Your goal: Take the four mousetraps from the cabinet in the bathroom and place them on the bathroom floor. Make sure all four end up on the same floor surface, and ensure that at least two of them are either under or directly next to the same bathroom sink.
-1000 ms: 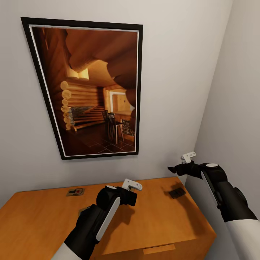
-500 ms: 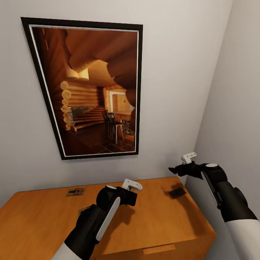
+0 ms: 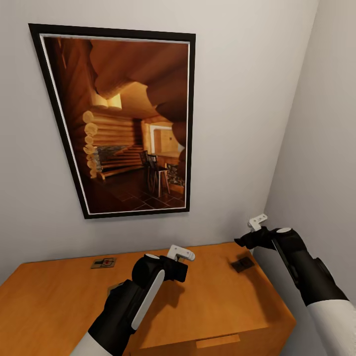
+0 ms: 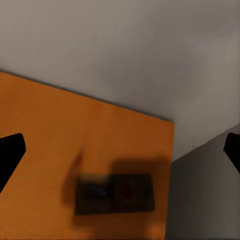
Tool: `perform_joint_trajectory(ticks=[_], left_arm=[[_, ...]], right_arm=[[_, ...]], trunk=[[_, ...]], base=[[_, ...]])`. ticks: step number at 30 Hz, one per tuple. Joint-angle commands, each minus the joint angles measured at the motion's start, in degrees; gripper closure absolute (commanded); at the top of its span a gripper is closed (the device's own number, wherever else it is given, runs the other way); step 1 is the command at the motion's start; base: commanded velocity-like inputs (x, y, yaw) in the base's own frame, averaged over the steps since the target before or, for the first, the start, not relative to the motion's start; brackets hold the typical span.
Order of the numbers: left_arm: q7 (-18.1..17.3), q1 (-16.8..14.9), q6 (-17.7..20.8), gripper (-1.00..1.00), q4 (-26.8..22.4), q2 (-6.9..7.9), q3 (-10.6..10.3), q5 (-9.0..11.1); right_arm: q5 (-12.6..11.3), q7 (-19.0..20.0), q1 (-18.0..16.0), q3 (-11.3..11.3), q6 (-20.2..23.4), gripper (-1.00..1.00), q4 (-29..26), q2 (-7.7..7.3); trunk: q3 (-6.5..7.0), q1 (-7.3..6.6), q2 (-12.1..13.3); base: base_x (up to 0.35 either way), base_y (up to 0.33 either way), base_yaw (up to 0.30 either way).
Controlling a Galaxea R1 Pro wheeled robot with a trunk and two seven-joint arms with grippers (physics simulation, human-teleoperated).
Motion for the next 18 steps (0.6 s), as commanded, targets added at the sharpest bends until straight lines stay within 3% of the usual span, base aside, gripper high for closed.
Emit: perform_joint_trajectory(ticks=[1,18], left_arm=[[0.23,-0.04,0.23,1.00,-0.03,0.00,-0.03,0.24],[0.28,-0.04,0.23,1.00,-0.04,0.00,-0.03,0.24]], right_arm=[[0.78,0.62,-0.04,0.21,0.06,-1.00,0.13,-0.07],[1.48,2.45,-0.04,0.17,0.63,-1.00,0.72,-0.01]], trunk=[[-0.06,0.03,-0.08],[-0.06,0.03,-0.08]], base=[[0.000,0.000,0.000],[0.000,0.000,0.000]])
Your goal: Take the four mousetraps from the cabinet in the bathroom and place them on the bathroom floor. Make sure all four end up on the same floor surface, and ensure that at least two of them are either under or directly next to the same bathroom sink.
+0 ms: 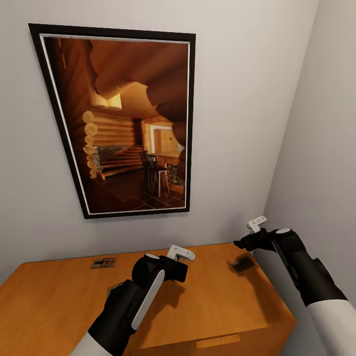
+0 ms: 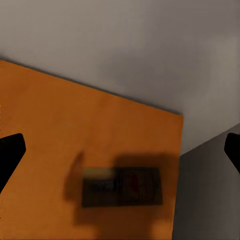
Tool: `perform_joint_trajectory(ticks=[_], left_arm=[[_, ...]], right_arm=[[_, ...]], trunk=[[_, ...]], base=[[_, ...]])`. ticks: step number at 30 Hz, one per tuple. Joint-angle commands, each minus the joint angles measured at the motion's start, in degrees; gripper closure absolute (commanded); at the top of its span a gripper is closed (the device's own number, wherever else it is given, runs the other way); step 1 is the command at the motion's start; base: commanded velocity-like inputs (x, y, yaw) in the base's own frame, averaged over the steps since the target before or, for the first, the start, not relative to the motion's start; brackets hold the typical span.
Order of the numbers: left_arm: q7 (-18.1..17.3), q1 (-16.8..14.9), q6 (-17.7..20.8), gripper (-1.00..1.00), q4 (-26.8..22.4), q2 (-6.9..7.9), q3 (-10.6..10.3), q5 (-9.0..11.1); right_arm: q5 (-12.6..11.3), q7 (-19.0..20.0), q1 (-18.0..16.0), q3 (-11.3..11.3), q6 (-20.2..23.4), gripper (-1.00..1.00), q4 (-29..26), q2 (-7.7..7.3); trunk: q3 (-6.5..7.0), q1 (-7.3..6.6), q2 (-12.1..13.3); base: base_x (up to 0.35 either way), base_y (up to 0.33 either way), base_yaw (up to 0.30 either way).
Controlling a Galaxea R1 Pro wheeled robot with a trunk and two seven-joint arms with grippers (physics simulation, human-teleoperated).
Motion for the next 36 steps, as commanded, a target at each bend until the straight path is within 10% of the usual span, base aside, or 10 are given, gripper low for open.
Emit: perform_joint_trajectory(ticks=[1,26,36], left_arm=[[0.25,-0.04,0.23,1.00,-0.03,0.00,-0.03,0.25],[0.26,-0.04,0.23,1.00,-0.03,0.00,-0.03,0.25],[0.24,-0.04,0.23,1.00,-0.03,0.00,-0.03,0.25]], right_arm=[[0.64,0.37,-0.04,0.08,0.15,-1.00,-0.06,0.02],[0.25,0.25,-0.04,-0.28,0.75,-1.00,-0.06,0.12],[0.10,-0.86,-0.04,-8.50,3.21,-1.00,-0.06,3.41]], trunk=[[-0.06,0.03,-0.08],[-0.06,0.03,-0.08],[-0.06,0.03,-0.08]], base=[[0.000,0.000,0.000],[0.000,0.000,0.000],[0.000,0.000,0.000]])
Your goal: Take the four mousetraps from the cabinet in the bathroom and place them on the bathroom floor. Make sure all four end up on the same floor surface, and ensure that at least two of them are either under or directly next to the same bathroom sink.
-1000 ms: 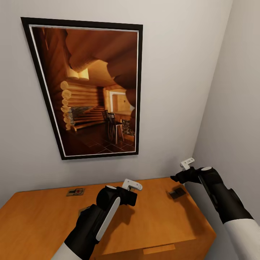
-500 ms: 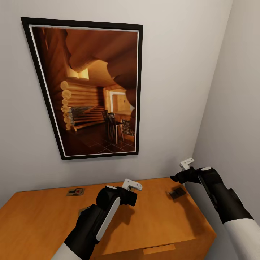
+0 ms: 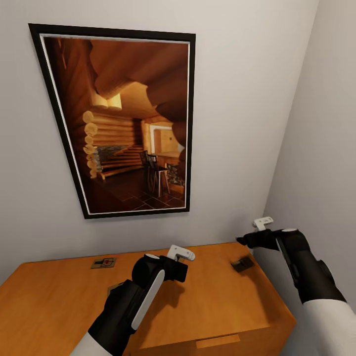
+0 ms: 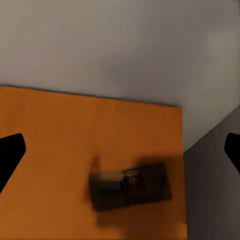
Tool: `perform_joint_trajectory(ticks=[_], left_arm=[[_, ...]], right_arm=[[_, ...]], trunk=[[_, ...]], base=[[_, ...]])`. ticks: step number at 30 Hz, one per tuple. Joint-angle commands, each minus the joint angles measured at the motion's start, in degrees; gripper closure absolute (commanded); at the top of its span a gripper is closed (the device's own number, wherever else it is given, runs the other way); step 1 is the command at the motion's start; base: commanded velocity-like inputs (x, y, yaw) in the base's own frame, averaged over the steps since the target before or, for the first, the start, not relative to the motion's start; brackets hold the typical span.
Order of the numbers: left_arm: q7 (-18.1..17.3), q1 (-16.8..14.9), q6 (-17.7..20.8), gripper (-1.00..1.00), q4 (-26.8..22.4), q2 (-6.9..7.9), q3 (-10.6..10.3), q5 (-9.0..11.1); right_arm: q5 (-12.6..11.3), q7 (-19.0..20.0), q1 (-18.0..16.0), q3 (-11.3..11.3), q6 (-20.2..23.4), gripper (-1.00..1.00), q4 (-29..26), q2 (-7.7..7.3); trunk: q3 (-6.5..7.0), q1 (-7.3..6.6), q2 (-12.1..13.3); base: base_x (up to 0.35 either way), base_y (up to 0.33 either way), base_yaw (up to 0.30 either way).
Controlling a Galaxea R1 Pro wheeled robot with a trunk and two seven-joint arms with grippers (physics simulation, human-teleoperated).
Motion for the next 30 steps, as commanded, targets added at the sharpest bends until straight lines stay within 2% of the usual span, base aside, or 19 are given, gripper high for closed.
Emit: perform_joint_trajectory(ticks=[1,2,5,8,14,15,17,18,22,25,28,30], left_arm=[[0.25,-0.04,0.23,1.00,-0.03,0.00,-0.03,0.25],[0.25,-0.04,0.23,1.00,-0.03,0.00,-0.03,0.25],[0.26,-0.04,0.23,1.00,-0.03,0.00,-0.03,0.25],[0.21,-0.04,0.23,1.00,-0.03,0.00,-0.03,0.25],[0.25,-0.04,0.23,1.00,-0.03,0.00,-0.03,0.25],[0.22,-0.04,0.23,1.00,-0.03,0.00,-0.03,0.25],[0.20,-0.04,0.23,1.00,-0.03,0.00,-0.03,0.25],[0.19,-0.04,0.23,1.00,-0.03,0.00,-0.03,0.25],[0.18,-0.04,0.23,1.00,-0.03,0.00,-0.03,0.25],[0.17,-0.04,0.23,1.00,-0.03,0.00,-0.03,0.25],[0.22,-0.04,0.23,1.00,-0.03,0.00,-0.03,0.25],[0.29,-0.04,0.23,1.00,-0.03,0.00,-0.03,0.25]], right_arm=[[0.60,0.24,-0.04,-0.70,0.17,-1.00,-0.05,0.45],[0.60,-0.59,-0.04,-1.64,0.22,-1.00,-0.05,1.31],[0.56,-2.42,-0.04,-2.54,0.25,-1.00,-0.02,2.53],[0.50,-4.79,-0.04,-3.11,0.27,-1.00,0.04,3.50],[0.32,-10.14,-0.04,-3.77,0.21,-1.00,0.82,6.61],[0.32,-11.50,-0.04,-4.18,0.17,-1.00,1.38,7.86],[0.32,-12.81,-0.04,-4.64,0.18,-1.00,1.87,9.15],[0.32,-14.13,-0.04,-5.05,0.19,-1.00,2.19,10.53],[0.32,-17.26,-0.04,-5.62,0.19,-1.00,2.63,13.60],[0.28,-19.29,-0.04,-5.85,0.15,-1.00,2.76,14.85],[0.26,-20.14,-0.04,-6.41,0.13,-1.00,2.82,15.27],[0.25,-20.58,-0.04,-7.64,0.09,-1.00,2.83,15.53]], trunk=[[-0.06,0.03,-0.08],[-0.06,0.03,-0.08],[-0.06,0.03,-0.08],[-0.06,0.03,-0.08],[-0.06,0.03,-0.08],[-0.06,0.03,-0.08],[-0.06,0.03,-0.08],[-0.06,0.03,-0.08],[-0.06,0.03,-0.08],[-0.06,0.03,-0.08],[-0.06,0.03,-0.08],[-0.06,0.03,-0.08]], base=[[0.000,0.000,0.000],[0.000,0.000,0.000],[0.000,0.000,0.000],[0.000,0.000,0.000],[0.000,0.000,0.000],[0.000,0.000,0.000],[0.000,0.000,0.000],[0.000,0.000,0.000],[0.000,0.000,0.000],[0.000,0.000,0.000],[0.000,0.000,0.000],[0.000,0.000,0.000]])
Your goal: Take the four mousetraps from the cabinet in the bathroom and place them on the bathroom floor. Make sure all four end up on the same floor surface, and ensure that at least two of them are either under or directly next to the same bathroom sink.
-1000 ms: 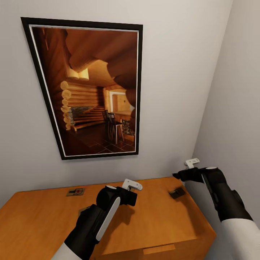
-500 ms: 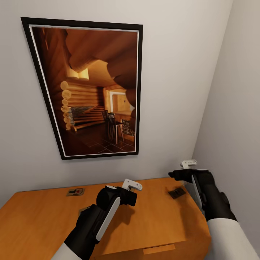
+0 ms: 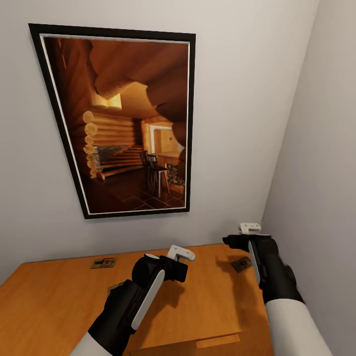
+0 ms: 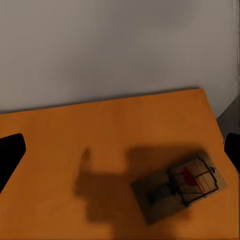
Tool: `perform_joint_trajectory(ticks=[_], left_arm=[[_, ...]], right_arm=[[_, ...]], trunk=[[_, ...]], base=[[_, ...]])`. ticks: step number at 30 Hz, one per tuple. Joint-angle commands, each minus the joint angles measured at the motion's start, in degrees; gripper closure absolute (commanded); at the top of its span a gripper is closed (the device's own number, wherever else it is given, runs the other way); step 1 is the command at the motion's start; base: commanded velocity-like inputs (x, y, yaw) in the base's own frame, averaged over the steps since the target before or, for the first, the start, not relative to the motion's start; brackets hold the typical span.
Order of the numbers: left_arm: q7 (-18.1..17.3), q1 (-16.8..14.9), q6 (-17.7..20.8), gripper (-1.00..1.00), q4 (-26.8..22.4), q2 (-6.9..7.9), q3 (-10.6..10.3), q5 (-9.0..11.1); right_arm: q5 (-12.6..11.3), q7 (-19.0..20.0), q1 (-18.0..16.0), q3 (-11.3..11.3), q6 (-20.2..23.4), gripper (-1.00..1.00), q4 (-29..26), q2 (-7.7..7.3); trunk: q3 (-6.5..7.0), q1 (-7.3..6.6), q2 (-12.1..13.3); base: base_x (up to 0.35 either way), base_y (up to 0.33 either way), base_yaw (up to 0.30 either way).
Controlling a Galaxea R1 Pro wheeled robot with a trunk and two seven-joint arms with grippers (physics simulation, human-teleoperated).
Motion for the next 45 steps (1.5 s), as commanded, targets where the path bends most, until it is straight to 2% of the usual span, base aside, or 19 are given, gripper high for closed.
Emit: perform_joint_trajectory(ticks=[1,7,13,16,18,23,35,45], left_arm=[[0.27,-0.04,0.23,1.00,-0.04,0.00,-0.02,0.26],[0.19,-0.04,0.23,1.00,-0.04,0.00,-0.02,0.26],[0.15,-0.04,0.23,1.00,-0.04,0.00,-0.02,0.26],[0.08,-0.04,0.23,1.00,-0.04,0.00,-0.02,0.26],[0.06,-0.04,0.23,1.00,-0.04,0.00,-0.04,0.26],[0.05,-0.04,0.23,1.00,-0.08,0.00,-0.03,0.26],[0.18,-0.04,0.23,1.00,-0.09,0.00,-0.02,0.26],[0.22,-0.04,0.23,1.00,-0.10,0.00,-0.02,0.26]], right_arm=[[0.58,0.46,-0.04,-0.73,0.17,-1.00,-0.06,0.12],[-0.26,-0.14,-0.04,-5.79,-0.07,-1.00,0.06,0.31],[-1.56,-2.84,-0.04,-8.24,-0.22,-1.00,1.27,0.47],[-3.90,-4.46,-0.04,-9.14,-0.40,-1.00,1.69,0.72],[-5.63,-4.90,-0.04,-9.33,-0.42,-1.00,1.79,1.11],[-7.65,-5.27,-0.04,-9.48,-0.42,-1.00,1.87,1.57],[-8.21,-5.41,-0.04,-9.51,-0.42,-1.00,2.25,2.07],[-8.22,-5.45,-0.04,-9.51,-0.50,-1.00,2.56,2.10]], trunk=[[-0.06,0.03,-0.08],[-0.06,0.03,-0.08],[-0.06,0.03,-0.08],[-0.06,0.03,-0.08],[-0.06,0.03,-0.08],[-0.06,0.03,-0.08],[-0.06,0.03,-0.08],[-0.06,0.03,-0.08]], base=[[0.000,0.000,0.000],[0.000,0.000,0.000],[0.000,0.000,0.000],[0.000,0.000,0.000],[0.000,0.000,0.000],[0.000,0.000,0.000],[0.000,0.002,0.000],[0.000,0.131,0.000]])
